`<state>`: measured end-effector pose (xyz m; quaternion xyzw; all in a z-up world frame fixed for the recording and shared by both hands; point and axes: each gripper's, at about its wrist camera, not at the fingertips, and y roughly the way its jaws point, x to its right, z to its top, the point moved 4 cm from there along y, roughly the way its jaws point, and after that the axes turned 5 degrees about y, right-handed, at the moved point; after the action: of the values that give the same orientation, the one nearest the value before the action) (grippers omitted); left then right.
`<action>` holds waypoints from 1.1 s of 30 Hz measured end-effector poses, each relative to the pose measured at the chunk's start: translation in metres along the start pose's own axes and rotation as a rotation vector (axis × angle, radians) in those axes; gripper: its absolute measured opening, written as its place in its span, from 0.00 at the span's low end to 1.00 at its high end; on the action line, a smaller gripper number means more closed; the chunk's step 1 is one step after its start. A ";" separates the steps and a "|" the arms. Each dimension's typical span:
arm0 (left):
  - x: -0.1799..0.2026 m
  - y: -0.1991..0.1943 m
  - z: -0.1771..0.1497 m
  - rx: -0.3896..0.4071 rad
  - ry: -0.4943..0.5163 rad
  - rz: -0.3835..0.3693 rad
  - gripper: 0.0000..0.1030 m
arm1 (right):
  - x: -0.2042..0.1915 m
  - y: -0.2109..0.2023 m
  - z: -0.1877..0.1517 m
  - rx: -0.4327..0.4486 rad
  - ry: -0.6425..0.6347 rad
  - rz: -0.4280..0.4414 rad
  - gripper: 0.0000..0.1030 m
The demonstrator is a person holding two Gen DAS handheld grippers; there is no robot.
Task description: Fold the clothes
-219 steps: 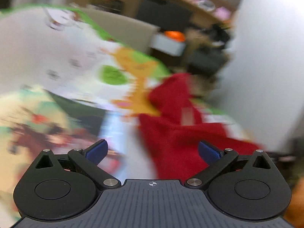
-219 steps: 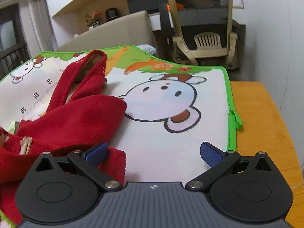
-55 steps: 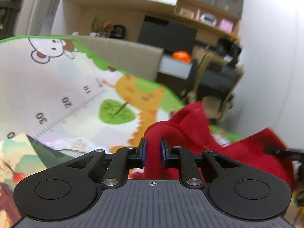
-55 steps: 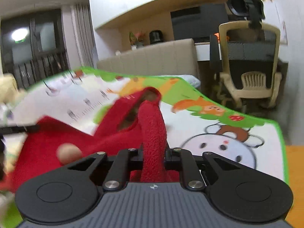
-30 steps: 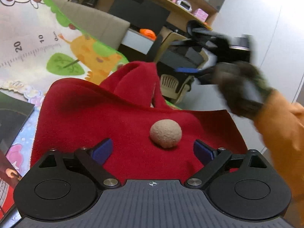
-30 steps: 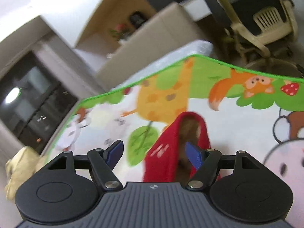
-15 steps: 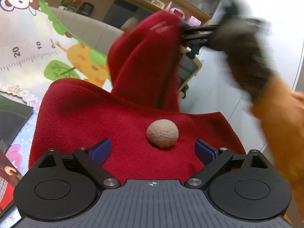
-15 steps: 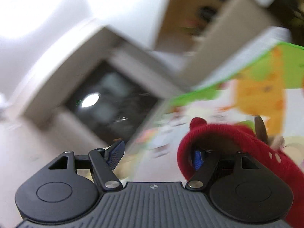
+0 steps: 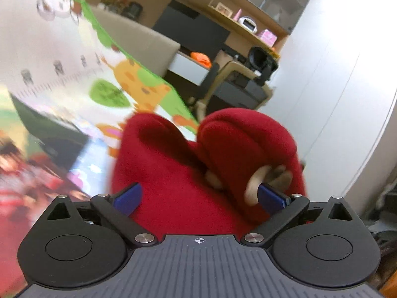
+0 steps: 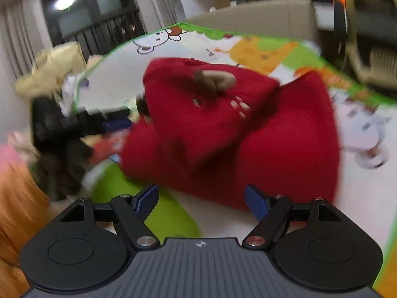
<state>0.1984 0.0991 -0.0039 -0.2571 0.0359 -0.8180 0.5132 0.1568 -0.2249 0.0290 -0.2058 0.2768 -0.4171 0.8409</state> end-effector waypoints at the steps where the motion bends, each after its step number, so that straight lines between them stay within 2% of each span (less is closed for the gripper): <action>1: 0.007 0.001 0.009 0.016 0.008 0.000 0.99 | -0.001 -0.007 0.001 0.034 -0.025 -0.019 0.75; 4: 0.029 0.005 0.036 0.062 0.033 0.001 0.99 | -0.011 -0.022 0.015 0.150 -0.068 -0.028 0.75; 7: 0.051 0.008 0.064 0.109 0.057 0.001 0.99 | -0.031 -0.015 0.035 0.248 -0.143 -0.062 0.75; 8: 0.058 0.011 0.073 0.120 0.067 0.005 0.99 | -0.031 -0.009 0.040 0.263 -0.105 -0.068 0.75; 10: 0.069 0.036 0.082 0.072 0.108 0.067 0.99 | -0.027 0.003 0.049 0.285 -0.004 -0.080 0.76; 13: 0.063 0.059 0.078 0.009 0.057 0.091 0.99 | 0.007 0.019 0.045 0.253 0.317 0.031 0.76; 15: 0.056 0.063 0.067 0.000 0.079 0.114 0.99 | 0.025 0.030 0.037 0.221 0.485 0.168 0.75; 16: 0.052 0.065 0.062 -0.008 0.093 0.132 0.99 | 0.031 0.037 0.034 0.202 0.544 0.247 0.72; 17: 0.047 0.069 0.058 -0.020 0.097 0.151 0.99 | 0.034 0.044 0.034 0.188 0.581 0.307 0.65; 18: 0.041 0.073 0.056 -0.030 0.091 0.170 0.99 | 0.035 0.039 0.043 0.214 0.585 0.357 0.48; 19: 0.036 0.072 0.056 -0.027 0.088 0.186 0.99 | 0.036 0.032 0.053 0.248 0.582 0.406 0.38; 21: 0.026 0.067 0.057 -0.017 0.090 0.213 0.99 | 0.039 0.019 0.073 0.315 0.575 0.504 0.38; 22: 0.023 0.063 0.055 -0.020 0.092 0.216 0.99 | 0.037 0.005 0.083 0.366 0.521 0.500 0.38; 25: 0.019 0.056 0.039 -0.066 0.113 0.218 0.99 | 0.029 -0.020 0.098 0.414 0.313 0.328 0.37; 26: 0.018 0.057 0.029 -0.097 0.134 0.229 0.99 | 0.030 -0.019 0.096 0.400 0.270 0.266 0.37; 29: 0.016 0.059 0.005 -0.149 0.191 0.267 0.99 | 0.042 0.000 0.071 0.271 0.205 0.026 0.37; 31: 0.012 0.059 0.001 -0.150 0.174 0.270 0.99 | 0.056 0.016 0.052 0.190 0.188 -0.142 0.37; 33: 0.009 0.059 0.000 -0.150 0.151 0.265 0.99 | 0.058 0.017 0.040 0.187 0.138 -0.256 0.37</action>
<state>0.2437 0.0642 -0.0193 -0.2254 0.1692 -0.7551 0.5920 0.2214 -0.2581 0.0319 -0.1309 0.2654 -0.5580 0.7753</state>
